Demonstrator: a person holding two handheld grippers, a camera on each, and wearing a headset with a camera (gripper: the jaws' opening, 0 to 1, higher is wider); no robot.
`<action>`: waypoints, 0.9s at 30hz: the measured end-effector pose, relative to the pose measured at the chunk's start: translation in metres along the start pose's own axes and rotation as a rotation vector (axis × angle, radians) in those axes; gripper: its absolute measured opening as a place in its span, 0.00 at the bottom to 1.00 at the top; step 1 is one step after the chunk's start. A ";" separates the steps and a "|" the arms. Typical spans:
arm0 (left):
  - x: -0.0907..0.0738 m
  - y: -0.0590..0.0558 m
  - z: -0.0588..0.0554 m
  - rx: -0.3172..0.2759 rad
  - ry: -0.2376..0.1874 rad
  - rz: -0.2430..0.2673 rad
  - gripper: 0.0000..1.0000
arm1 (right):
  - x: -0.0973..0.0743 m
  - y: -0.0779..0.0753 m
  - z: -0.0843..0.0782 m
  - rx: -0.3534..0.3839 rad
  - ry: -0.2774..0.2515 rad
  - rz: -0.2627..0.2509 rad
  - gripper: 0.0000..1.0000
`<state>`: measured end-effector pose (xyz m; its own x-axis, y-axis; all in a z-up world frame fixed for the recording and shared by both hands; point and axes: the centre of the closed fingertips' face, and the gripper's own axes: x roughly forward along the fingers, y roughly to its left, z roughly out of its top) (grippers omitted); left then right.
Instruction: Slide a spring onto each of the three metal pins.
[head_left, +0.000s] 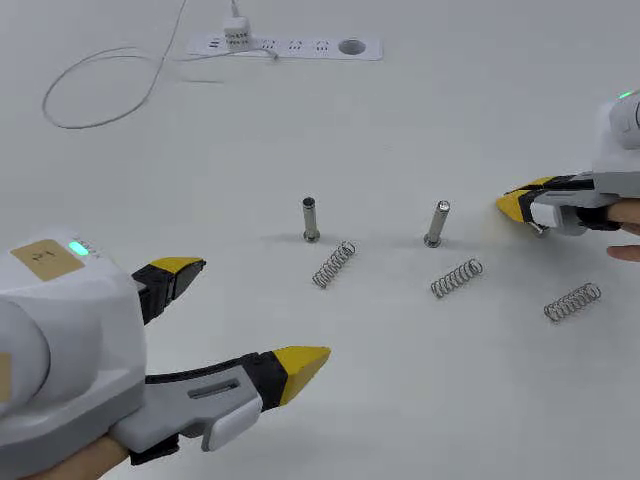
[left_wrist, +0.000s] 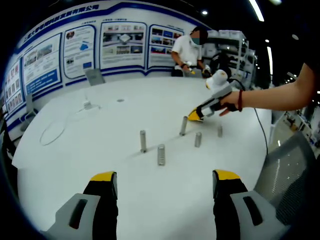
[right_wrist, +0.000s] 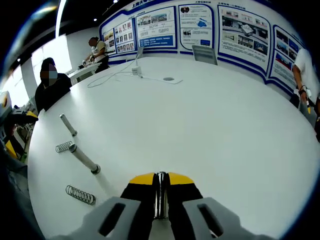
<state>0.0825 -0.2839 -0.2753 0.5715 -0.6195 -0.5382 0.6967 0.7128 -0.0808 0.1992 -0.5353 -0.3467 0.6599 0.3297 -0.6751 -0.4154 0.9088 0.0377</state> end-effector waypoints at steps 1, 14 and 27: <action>0.000 0.000 0.000 -0.002 0.000 0.001 0.79 | 0.000 -0.001 0.000 0.003 0.002 -0.003 0.10; -0.003 0.001 0.002 0.007 -0.004 0.010 0.77 | 0.003 -0.004 0.001 0.052 0.017 -0.007 0.09; -0.005 -0.002 0.007 0.022 -0.018 0.005 0.77 | -0.016 0.000 0.012 0.032 -0.020 -0.014 0.09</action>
<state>0.0814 -0.2841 -0.2665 0.5827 -0.6219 -0.5232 0.7030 0.7087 -0.0594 0.1962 -0.5378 -0.3275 0.6781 0.3212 -0.6610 -0.3855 0.9212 0.0521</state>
